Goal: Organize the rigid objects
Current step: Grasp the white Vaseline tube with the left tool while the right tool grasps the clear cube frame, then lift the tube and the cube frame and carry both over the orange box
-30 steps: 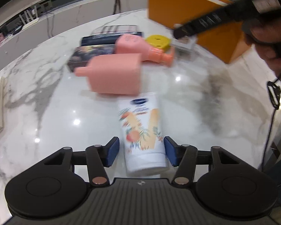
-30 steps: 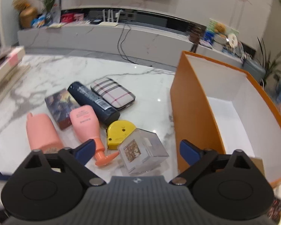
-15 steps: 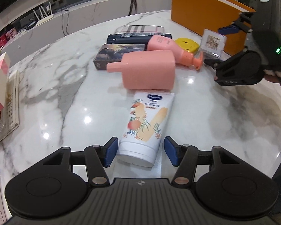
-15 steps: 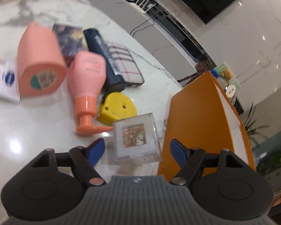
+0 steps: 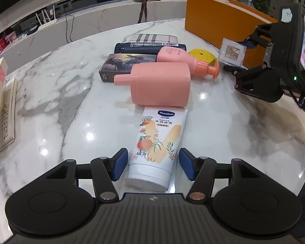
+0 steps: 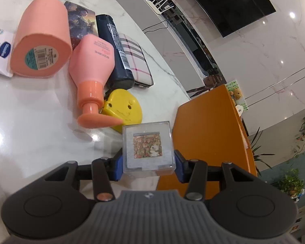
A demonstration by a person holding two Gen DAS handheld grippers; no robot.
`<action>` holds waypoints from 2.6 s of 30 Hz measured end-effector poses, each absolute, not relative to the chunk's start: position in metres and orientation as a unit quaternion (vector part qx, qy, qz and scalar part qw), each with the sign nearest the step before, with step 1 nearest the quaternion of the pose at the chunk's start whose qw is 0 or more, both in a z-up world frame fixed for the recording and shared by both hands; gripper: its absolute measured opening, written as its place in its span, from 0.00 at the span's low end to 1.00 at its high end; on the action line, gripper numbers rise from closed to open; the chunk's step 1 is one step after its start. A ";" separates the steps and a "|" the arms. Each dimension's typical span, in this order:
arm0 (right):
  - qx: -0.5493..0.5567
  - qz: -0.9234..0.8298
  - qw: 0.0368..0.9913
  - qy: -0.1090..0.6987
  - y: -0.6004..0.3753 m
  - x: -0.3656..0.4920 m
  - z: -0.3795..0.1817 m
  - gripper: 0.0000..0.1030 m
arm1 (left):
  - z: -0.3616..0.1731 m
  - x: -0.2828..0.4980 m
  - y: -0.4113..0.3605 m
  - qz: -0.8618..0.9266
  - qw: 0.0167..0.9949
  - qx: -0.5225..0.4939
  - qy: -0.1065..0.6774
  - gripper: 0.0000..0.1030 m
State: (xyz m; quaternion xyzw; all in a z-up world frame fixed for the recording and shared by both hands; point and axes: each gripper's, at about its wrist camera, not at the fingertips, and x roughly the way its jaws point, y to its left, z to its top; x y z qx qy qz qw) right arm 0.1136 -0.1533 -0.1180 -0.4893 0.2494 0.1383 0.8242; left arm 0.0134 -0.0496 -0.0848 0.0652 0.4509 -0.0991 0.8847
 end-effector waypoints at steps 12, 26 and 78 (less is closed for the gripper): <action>-0.375 0.164 0.866 0.287 -0.164 0.115 -0.081 0.47 | -0.082 0.010 -0.049 -0.106 0.883 0.074 0.451 0.53; -0.267 0.189 0.894 0.307 -0.176 0.113 -0.033 0.47 | -0.055 0.002 -0.055 -0.117 0.891 0.068 0.432 0.52; -0.013 0.146 0.931 0.334 -0.357 0.209 0.116 0.47 | 0.073 0.147 -0.222 -0.253 0.897 0.074 0.353 0.52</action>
